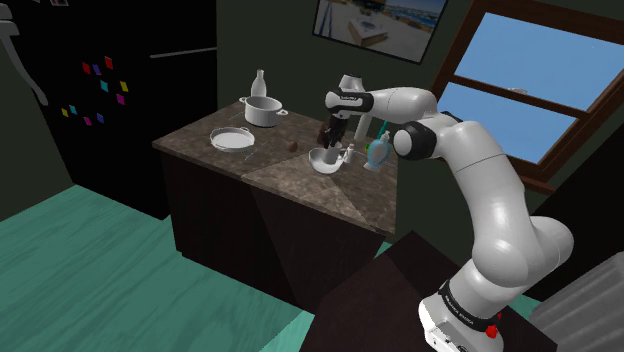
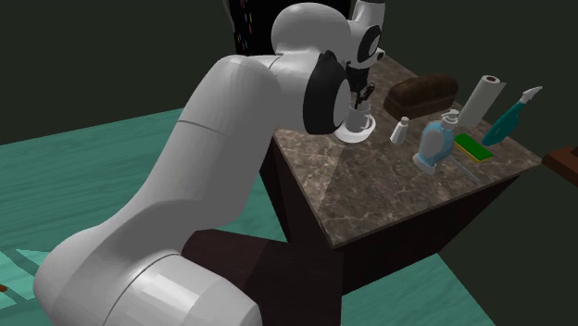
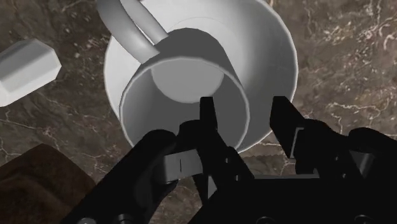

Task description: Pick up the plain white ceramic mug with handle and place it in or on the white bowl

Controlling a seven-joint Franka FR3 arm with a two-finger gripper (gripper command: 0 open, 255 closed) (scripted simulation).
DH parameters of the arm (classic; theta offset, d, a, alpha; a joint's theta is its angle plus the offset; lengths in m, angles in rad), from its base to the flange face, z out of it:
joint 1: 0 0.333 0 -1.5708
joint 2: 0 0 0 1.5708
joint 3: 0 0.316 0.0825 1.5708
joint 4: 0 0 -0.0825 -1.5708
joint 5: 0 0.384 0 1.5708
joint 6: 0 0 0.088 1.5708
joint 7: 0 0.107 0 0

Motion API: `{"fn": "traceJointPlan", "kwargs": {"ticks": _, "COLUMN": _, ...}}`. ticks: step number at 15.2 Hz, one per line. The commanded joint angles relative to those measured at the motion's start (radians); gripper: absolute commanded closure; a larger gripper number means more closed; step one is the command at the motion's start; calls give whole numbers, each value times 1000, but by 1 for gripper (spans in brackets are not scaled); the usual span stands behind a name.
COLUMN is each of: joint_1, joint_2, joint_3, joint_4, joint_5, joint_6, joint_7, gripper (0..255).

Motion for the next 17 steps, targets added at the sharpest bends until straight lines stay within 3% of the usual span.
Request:
{"fn": "traceJointPlan", "kwargs": {"ticks": 1, "joint_1": 0, "joint_2": 0, "joint_3": 0, "joint_4": 0, "joint_5": 0, "joint_6": 0, "joint_7": 0, "gripper": 0}}
{"fn": "traceJointPlan", "kwargs": {"ticks": 5, "joint_1": 0, "joint_2": 0, "joint_3": 0, "joint_4": 0, "joint_5": 0, "joint_6": 0, "joint_7": 0, "gripper": 0}}
{"fn": "traceJointPlan", "kwargs": {"ticks": 9, "joint_1": 1, "joint_2": -66, "joint_3": -5, "joint_4": 8, "joint_5": -5, "joint_6": -74, "joint_7": 2, "gripper": 0}}
{"fn": "traceJointPlan", "kwargs": {"ticks": 17, "joint_1": 1, "joint_2": -66, "joint_3": -5, "joint_4": 8, "joint_5": -5, "joint_6": -74, "joint_7": 2, "gripper": 0}}
